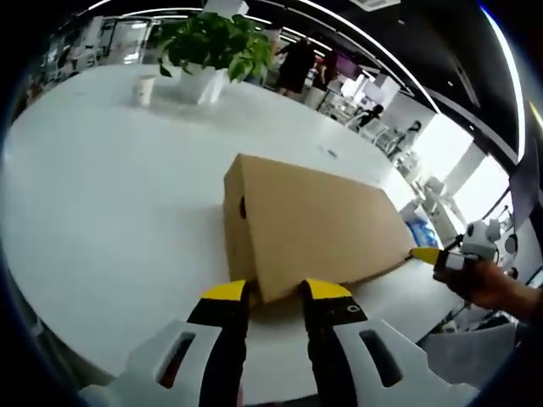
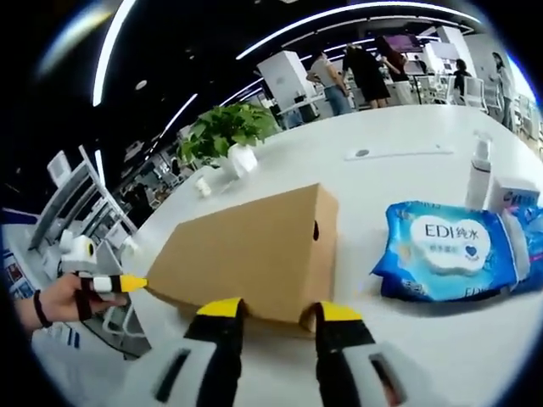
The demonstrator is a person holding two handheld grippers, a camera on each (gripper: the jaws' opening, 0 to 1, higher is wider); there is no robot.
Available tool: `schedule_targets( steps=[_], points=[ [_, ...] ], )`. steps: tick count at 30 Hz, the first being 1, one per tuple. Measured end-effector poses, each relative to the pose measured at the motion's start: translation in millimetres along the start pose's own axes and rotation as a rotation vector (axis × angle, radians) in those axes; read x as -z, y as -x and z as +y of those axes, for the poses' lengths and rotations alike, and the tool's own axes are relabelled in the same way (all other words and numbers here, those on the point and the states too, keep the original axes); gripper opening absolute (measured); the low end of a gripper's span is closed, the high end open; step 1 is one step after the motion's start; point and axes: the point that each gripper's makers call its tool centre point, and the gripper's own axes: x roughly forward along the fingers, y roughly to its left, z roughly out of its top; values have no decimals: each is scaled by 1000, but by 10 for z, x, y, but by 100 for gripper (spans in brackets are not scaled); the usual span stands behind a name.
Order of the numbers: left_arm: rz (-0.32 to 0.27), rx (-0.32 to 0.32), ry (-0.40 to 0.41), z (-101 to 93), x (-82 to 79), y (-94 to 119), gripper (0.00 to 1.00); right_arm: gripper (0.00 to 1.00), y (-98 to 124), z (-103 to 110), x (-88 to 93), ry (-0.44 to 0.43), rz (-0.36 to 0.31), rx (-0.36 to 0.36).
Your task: Operate the shoe box by opening the lid, removing the specified soft item, and placing it in the target area until the item is outside and the box remains undamaged.
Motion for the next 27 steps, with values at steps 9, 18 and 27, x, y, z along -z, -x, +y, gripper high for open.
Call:
schedule_targets(
  steps=[9,18,27],
  points=[
    [14,9,-15,-9,-165,-174,25,30,-79,-89,-112,-10,-3,20],
    [15,11,-28,-32,-366,-379,25,31,-148,-197,-209,-33,-8,21],
    [27,17,-54,-96,-553,-612,26,31,-169,-300,-323,-49,-10,52]
  ],
)
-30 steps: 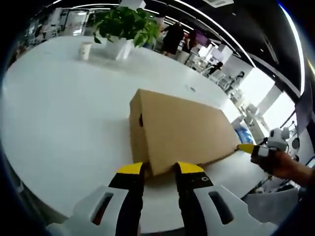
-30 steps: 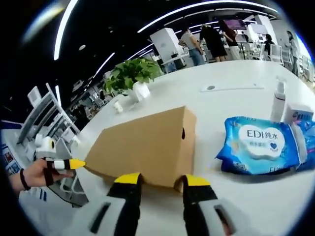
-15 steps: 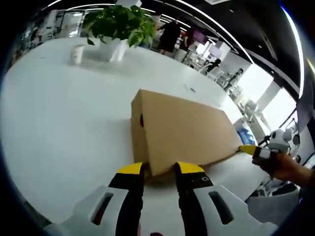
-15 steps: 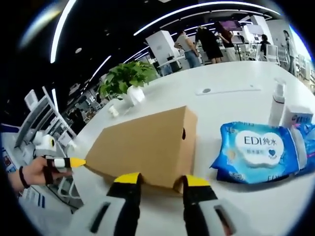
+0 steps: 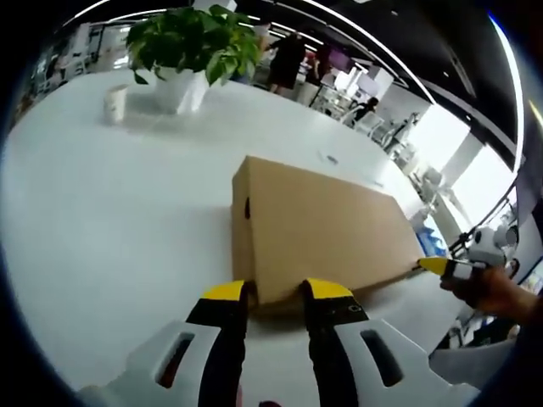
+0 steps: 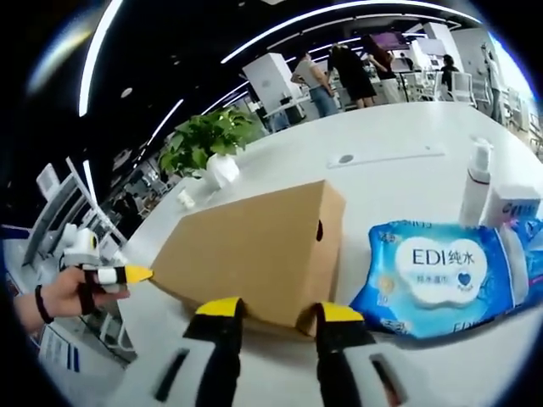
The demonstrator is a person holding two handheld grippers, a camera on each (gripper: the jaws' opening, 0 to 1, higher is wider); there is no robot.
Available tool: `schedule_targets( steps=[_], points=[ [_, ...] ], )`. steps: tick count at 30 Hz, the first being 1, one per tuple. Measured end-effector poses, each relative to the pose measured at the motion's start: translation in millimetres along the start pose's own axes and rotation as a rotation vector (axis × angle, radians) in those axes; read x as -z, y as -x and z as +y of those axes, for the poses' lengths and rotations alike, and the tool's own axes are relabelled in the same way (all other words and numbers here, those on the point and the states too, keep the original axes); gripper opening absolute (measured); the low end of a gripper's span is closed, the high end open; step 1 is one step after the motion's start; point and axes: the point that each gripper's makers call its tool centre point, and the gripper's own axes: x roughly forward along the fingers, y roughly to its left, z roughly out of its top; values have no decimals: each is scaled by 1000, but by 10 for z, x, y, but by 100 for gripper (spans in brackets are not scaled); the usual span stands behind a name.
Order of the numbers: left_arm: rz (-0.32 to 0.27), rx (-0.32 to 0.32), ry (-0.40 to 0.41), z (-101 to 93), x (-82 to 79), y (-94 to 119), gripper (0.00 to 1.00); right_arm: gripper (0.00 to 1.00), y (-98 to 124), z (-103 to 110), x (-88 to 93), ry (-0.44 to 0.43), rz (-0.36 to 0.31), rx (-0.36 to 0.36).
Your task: Operate the shoe box by opening the lid, removing the specified soft item, and placing it in the target area until the item is outside and the box remains undamaged.
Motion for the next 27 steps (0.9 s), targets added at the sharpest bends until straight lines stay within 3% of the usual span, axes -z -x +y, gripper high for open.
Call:
schedule_targets(
  steps=[13,27],
  points=[
    [18,30,-27,-98,-195,-280,26,31,-24,-196,-146,-8,-7,40],
    [21,35,-31,-88,-208,-300,26,31,-37,-228,-160,-4,-8,43]
  ],
)
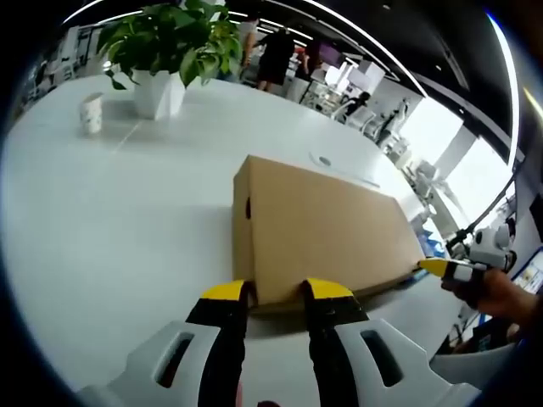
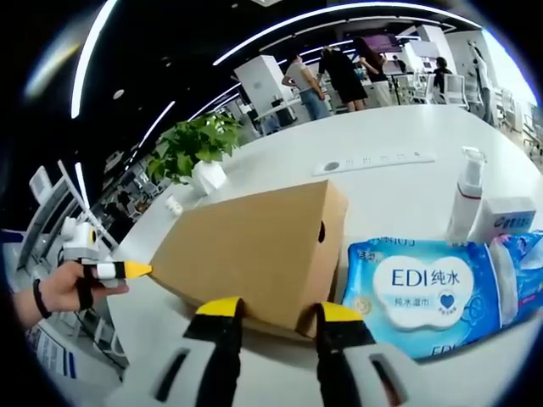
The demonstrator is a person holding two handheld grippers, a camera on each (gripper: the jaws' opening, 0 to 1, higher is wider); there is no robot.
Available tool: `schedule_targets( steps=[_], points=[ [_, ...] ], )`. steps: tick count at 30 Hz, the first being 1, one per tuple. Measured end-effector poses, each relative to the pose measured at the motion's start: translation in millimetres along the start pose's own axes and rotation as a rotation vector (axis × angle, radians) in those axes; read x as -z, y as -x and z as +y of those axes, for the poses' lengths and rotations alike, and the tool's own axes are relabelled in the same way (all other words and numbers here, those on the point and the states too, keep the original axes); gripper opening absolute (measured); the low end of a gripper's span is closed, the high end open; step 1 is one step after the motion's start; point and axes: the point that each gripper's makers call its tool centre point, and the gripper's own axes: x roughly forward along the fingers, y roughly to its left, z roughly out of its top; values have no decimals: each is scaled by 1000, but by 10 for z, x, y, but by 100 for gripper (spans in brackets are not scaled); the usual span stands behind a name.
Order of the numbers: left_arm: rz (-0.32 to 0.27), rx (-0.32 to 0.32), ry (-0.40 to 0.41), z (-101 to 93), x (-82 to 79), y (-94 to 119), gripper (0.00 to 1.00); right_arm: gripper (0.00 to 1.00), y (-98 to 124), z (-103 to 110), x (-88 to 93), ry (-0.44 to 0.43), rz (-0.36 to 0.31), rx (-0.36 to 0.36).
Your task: Operate the shoe box by opening the lid, removing the specified soft item, and placing it in the target area until the item is outside and the box remains undamaged.
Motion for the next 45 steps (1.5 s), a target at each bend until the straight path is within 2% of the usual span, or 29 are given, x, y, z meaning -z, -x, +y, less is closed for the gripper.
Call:
schedule_targets(
  steps=[12,18,24,29,36,45],
  points=[
    [5,-5,1,-4,-1,9,26,32,8,15,-4,23,7,-6],
    [8,25,-12,-46,17,38,32,35,39,-8,-36,31,13,-3],
    [-14,25,12,-20,4,140,36,38,221,-42,-124,51,-27,-21],
    [-20,22,-12,-52,12,233,37,40,376,-239,-151,56,-43,5],
    [-29,35,-67,-190,20,355,40,45,674,-446,-175,57,-72,38],
    [-43,67,-120,-435,163,482,43,49,1183,-758,-131,68,-122,109]
  ],
)
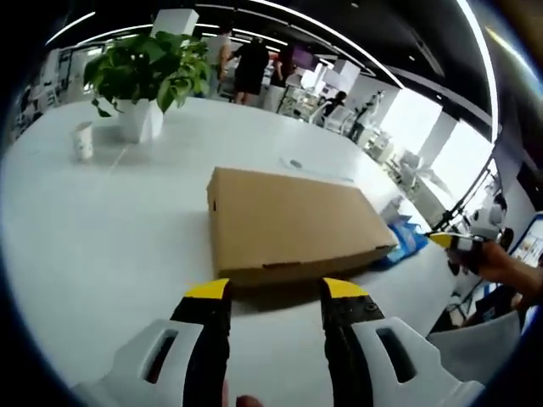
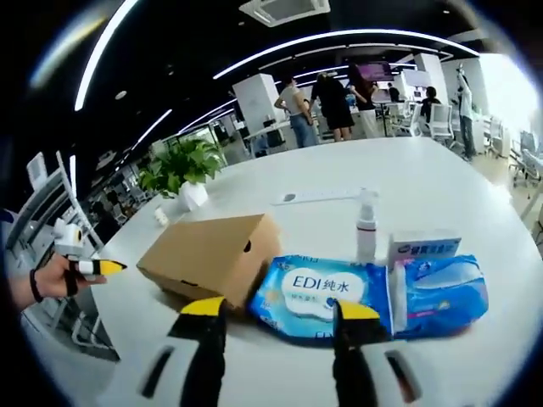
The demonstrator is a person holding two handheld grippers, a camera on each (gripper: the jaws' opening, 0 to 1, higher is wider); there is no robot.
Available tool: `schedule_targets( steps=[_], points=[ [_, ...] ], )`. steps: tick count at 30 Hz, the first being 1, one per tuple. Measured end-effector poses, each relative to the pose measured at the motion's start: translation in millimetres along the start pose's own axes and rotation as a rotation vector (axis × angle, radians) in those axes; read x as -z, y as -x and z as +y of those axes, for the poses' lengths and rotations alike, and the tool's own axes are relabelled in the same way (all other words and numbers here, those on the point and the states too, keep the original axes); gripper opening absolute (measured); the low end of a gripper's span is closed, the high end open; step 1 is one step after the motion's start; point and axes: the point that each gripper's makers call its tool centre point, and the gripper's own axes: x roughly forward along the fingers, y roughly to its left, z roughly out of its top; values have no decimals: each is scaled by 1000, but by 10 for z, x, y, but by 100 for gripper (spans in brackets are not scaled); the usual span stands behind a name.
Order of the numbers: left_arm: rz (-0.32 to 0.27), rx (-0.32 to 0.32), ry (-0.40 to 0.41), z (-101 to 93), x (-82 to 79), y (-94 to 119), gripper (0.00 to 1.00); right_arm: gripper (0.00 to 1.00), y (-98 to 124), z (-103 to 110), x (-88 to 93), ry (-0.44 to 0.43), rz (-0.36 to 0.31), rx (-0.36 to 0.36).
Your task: Operate the shoe box by opening the lid, removing the specified soft item, and placing it in the target area until the item is outside and the box remains undamaged.
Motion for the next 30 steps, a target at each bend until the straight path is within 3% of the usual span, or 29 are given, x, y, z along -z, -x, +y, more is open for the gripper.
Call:
schedule_targets(
  steps=[7,17,21,30],
  points=[
    [15,7,-58,-170,125,91,44,51,378,-233,45,1,-32,42],
    [0,11,-53,-360,281,247,47,53,844,-314,104,-13,-89,86],
    [-18,26,-26,-450,308,279,48,52,922,-337,136,-34,-103,98],
    [-17,9,-73,-599,324,317,48,53,961,-398,208,-59,-115,78]
  ],
)
